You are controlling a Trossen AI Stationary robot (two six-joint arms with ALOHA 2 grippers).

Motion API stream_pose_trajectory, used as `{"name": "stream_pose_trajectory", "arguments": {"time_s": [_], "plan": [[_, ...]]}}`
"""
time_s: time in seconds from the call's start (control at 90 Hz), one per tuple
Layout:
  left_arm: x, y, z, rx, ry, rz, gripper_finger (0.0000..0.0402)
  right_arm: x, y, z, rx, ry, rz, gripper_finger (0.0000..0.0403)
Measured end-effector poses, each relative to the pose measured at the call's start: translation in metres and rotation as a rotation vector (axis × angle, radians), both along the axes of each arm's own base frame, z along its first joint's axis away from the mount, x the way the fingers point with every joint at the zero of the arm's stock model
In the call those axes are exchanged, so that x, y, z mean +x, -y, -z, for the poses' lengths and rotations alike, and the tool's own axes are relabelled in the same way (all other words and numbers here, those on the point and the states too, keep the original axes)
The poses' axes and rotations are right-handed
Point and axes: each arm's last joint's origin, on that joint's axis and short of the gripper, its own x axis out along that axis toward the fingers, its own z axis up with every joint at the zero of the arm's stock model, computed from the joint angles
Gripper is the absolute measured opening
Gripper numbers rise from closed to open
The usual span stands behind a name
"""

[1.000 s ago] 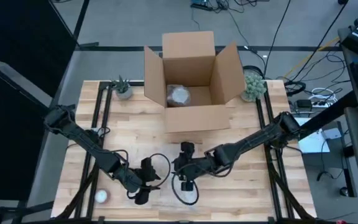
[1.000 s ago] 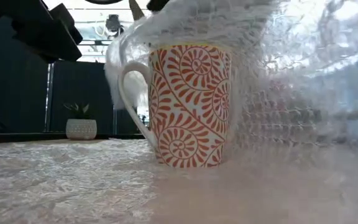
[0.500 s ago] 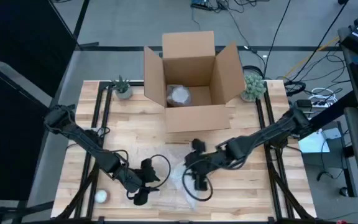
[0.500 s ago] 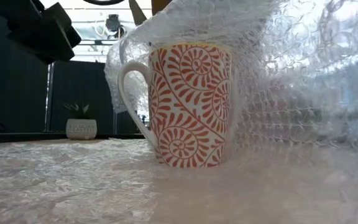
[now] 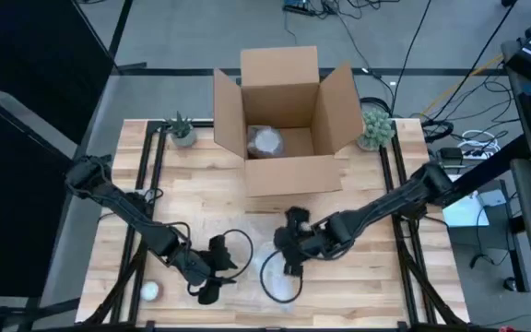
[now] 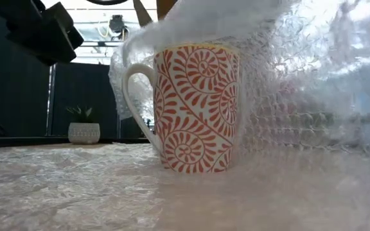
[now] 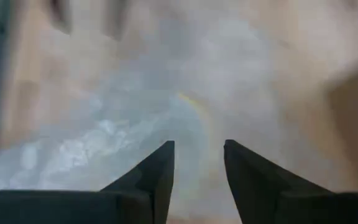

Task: Wrap mug
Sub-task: Wrap the orange mug with the transparent bubble wrap

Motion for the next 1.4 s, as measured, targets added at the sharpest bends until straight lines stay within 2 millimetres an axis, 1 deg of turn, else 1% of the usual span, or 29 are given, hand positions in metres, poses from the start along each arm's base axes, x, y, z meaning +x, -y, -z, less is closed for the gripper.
{"name": "stream_pose_trajectory", "arguments": {"time_s": [0.067, 0.156, 0.278, 0.411, 0.522, 0.6, 0.667, 0.811, 0.878, 1.1, 1.4], "plan": [[0.000, 0.000, 0.000, 0.000, 0.000, 0.000, 0.0180, 0.005, -0.002, 0.007, -0.001, -0.001, -0.010, 0.0116], [0.000, 0.000, 0.000, -0.001, 0.000, 0.000, 0.0180, 0.008, 0.001, 0.021, -0.011, -0.061, 0.014, 0.0109], [0.000, 0.000, 0.000, -0.002, 0.000, 0.000, 0.0180, 0.016, 0.005, 0.036, 0.066, -0.112, 0.016, 0.0086], [0.000, 0.000, 0.000, -0.002, 0.001, 0.000, 0.0180, 0.020, 0.010, 0.041, 0.141, -0.146, 0.026, 0.0043], [0.000, 0.000, 0.000, -0.001, 0.000, 0.000, 0.0180, 0.021, 0.017, 0.040, 0.159, -0.174, 0.053, 0.0007], [0.000, 0.000, 0.000, -0.001, 0.000, 0.000, 0.0180, 0.023, 0.022, 0.039, 0.161, -0.178, 0.071, 0.0005], [0.000, 0.000, 0.000, 0.000, 0.000, 0.000, 0.0180, 0.026, 0.024, 0.043, 0.161, -0.186, 0.084, 0.0007], [0.000, 0.000, 0.000, 0.004, -0.003, 0.002, 0.0180, 0.031, 0.023, 0.064, 0.149, -0.240, 0.074, 0.0001], [0.000, 0.000, 0.000, 0.010, 0.003, -0.007, 0.0180, 0.033, 0.021, 0.071, 0.148, -0.255, 0.071, 0.0002], [0.004, -0.005, -0.001, 0.045, 0.047, -0.070, 0.0180, 0.037, 0.020, 0.068, 0.154, -0.206, 0.051, 0.0001], [0.016, -0.009, -0.012, 0.027, 0.163, -0.066, 0.0180, 0.045, 0.014, 0.050, 0.137, -0.151, -0.011, 0.0001]]}}
